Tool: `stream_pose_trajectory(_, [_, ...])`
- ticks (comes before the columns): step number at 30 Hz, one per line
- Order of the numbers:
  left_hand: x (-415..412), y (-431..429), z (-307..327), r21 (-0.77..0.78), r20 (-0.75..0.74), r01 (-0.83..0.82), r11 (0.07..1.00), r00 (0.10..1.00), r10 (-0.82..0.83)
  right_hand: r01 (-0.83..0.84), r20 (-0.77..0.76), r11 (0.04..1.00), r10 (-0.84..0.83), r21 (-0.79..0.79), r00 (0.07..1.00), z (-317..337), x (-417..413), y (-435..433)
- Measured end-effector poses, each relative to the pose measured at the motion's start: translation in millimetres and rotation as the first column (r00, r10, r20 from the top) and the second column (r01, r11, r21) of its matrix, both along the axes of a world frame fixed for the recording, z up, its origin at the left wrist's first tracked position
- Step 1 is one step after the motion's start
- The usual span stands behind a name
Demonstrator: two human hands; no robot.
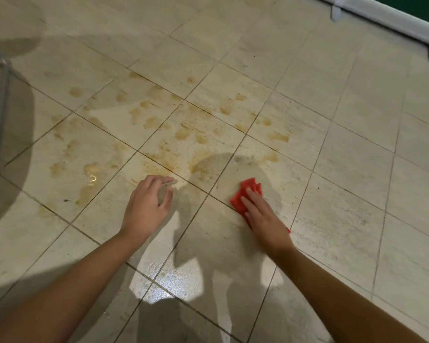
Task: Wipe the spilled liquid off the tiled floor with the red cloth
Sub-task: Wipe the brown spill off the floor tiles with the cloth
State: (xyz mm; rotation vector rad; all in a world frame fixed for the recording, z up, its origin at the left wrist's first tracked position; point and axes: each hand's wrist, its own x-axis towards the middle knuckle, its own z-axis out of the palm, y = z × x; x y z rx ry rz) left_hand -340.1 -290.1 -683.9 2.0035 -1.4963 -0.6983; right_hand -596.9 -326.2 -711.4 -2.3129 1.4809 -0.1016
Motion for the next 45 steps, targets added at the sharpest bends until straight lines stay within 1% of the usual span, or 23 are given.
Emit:
stream_pose_trajectory(3, [7,-2,0,0.009,0.014,-0.005,1.0,1.0,0.005,0.16,-0.001,0.987,-0.16,0.005,0.987,2,-18,-20])
stream_pose_trajectory(5, [13,-2,0,0.023,0.038,-0.003,1.0,0.999,0.003,0.293,0.024,0.955,-0.294,0.04,0.956,4,-5,-38])
stream_pose_trajectory(7, [17,-3,0,0.023,0.051,-0.018,1.0,0.999,0.017,0.372,0.041,0.925,-0.376,0.07,0.926,6,18,-50])
stream_pose_trajectory(9, [18,-5,2,0.023,0.049,-0.041,0.999,0.998,0.04,0.358,0.034,0.93,-0.362,0.085,0.931,6,44,-51])
stream_pose_trajectory(13, [15,-10,7,0.016,0.028,-0.058,0.998,0.998,0.058,0.121,0.079,0.984,-0.132,0.13,0.988,2,77,-23])
stream_pose_trajectory(16, [10,-11,12,0.024,0.007,-0.062,0.998,0.998,0.062,-0.019,0.1,0.994,0.008,0.109,0.995,-2,58,2])
stream_pose_trajectory(18, [7,-13,15,0.025,-0.009,-0.057,0.998,0.998,0.057,-0.045,0.046,0.999,0.044,0.013,0.998,-4,32,15])
stream_pose_trajectory(20, [5,-14,19,0.031,-0.024,-0.057,0.998,0.998,0.058,-0.014,-0.03,0.998,0.012,-0.053,0.999,-6,1,21])
stream_pose_trajectory(21, [4,-15,20,0.033,-0.024,-0.056,0.998,0.998,0.057,0.029,-0.032,0.998,-0.031,-0.057,0.999,-6,-12,19])
stream_pose_trajectory(23, [5,-16,24,0.028,-0.021,-0.052,0.998,0.998,0.052,0.154,0.063,0.988,-0.153,-0.002,0.986,-5,-28,6])
stream_pose_trajectory(25, [7,-16,28,0.025,-0.02,-0.053,0.998,0.998,0.053,0.334,0.141,0.942,-0.333,0.017,0.932,-3,-26,-14])
stream_pose_trajectory(26, [8,-17,30,0.024,-0.02,-0.052,0.998,0.998,0.052,0.416,0.142,0.909,-0.415,0.023,0.899,1,-19,-23])
stream_pose_trajectory(28, [11,-16,36,0.025,-0.013,-0.04,0.999,0.999,0.041,0.497,0.089,0.866,-0.499,0.051,0.862,7,5,-36])
stream_pose_trajectory(30, [13,-16,41,0.023,-0.006,-0.026,0.999,1.0,0.027,0.466,0.051,0.881,-0.47,0.075,0.881,11,30,-37])
stream_pose_trajectory(34, [16,-15,55,0.005,-0.015,-0.004,1.0,1.0,0.004,0.26,0.011,0.955,-0.264,0.141,0.965,8,59,-2])
stream_pose_trajectory(37, [17,-13,67,-0.011,-0.019,0.024,1.0,1.0,-0.025,0.182,0.001,0.97,-0.185,0.164,0.983,6,51,17])
stream_pose_trajectory(40, [20,-19,80,-0.032,0.036,0.052,0.998,0.998,-0.051,0.115,-0.026,0.98,-0.112,0.163,0.993,8,35,11])
stream_pose_trajectory(42, [24,-28,91,-0.024,0.097,0.054,0.998,0.994,-0.051,0.133,0.007,0.98,-0.136,0.146,0.991,10,23,-2])
stream_pose_trajectory(45, [29,-45,107,-0.003,0.176,0.023,1.0,0.984,-0.022,0.316,0.017,0.937,-0.322,0.145,0.947,15,10,-30])
